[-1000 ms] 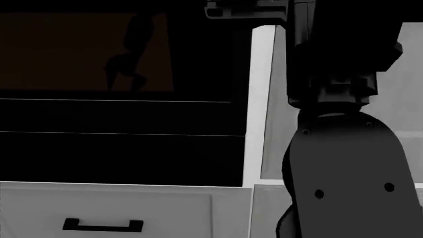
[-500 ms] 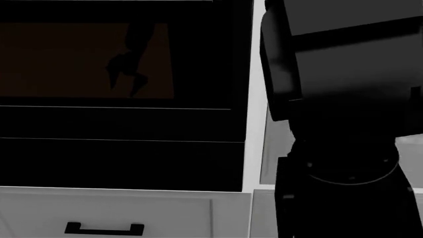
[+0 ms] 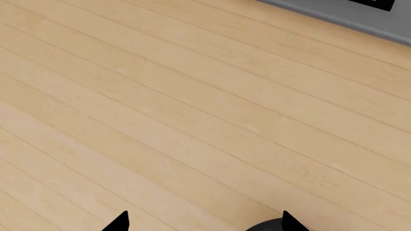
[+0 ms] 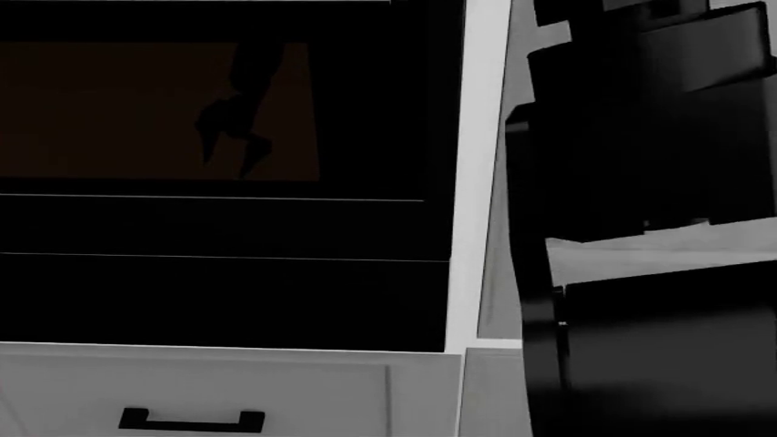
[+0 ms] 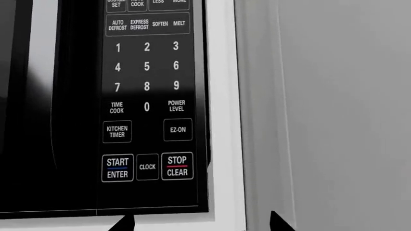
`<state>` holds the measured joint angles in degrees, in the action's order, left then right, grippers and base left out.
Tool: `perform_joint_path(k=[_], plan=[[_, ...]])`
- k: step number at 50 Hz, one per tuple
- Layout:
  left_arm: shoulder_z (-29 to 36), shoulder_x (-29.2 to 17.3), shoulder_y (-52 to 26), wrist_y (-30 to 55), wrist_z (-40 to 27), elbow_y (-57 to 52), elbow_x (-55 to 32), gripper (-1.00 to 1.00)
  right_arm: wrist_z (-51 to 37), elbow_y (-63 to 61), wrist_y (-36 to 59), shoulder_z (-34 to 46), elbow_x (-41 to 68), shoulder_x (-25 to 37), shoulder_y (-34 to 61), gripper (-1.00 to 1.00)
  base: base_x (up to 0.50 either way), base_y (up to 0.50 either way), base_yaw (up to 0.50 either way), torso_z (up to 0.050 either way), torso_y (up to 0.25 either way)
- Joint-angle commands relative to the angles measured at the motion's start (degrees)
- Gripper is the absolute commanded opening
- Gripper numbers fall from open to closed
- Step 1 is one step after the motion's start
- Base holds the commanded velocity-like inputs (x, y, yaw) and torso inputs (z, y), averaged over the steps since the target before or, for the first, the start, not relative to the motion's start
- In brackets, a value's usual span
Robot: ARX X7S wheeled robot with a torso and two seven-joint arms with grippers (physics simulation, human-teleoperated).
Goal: Press the stop button on the microwave
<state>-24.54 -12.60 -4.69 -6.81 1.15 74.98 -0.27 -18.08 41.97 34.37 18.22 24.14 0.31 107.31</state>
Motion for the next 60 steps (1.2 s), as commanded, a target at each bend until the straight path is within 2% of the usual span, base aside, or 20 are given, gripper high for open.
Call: perform_joint_path(k=[1,4,10,15,26,34,42,60], plan=[[0.0,0.0,0.0,0.0,0.0,0.0,0.0,1.00,-4.1,16.3,-8.9,16.2,18.0,-0.3,9.4,1.00,0.00,0.00,0.00,0.050,0.018],[0.0,0.0,0.0,0.0,0.0,0.0,0.0,1.00,-5.1,18.0,-11.3,24.0,23.3,-0.3,10.7,1.00,0.00,0.00,0.00,0.050,0.016],[0.0,0.0,0.0,0.0,0.0,0.0,0.0,1.00,-4.4,18.1,-13.8,33.8,32.1,-0.3,13.2,1.00,0.14,0.00,0.00,0.050,0.016],[0.0,0.0,0.0,0.0,0.0,0.0,0.0,1.00,-6.5,18.0,-15.3,37.4,34.7,-0.2,14.7,1.00,0.50,0.00,0.00,0.050,0.017],[0.0,0.0,0.0,0.0,0.0,0.0,0.0,1.00,-9.2,19.0,-16.5,44.7,42.3,-0.3,20.5,1.00,0.00,0.00,0.00,0.050,0.016],[0.0,0.0,0.0,0.0,0.0,0.0,0.0,1.00,-6.7,20.3,-21.1,51.5,50.6,-0.3,21.8,1.00,0.09,0.00,0.00,0.050,0.017],[0.0,0.0,0.0,0.0,0.0,0.0,0.0,1.00,-9.5,18.4,-22.2,56.0,51.4,-0.1,21.5,1.00,0.38,0.00,0.00,0.050,0.016],[0.0,0.0,0.0,0.0,0.0,0.0,0.0,1.00,-8.9,17.6,-23.3,55.5,52.2,0.9,20.6,1.00,0.04,0.10,0.00,0.050,0.016]])
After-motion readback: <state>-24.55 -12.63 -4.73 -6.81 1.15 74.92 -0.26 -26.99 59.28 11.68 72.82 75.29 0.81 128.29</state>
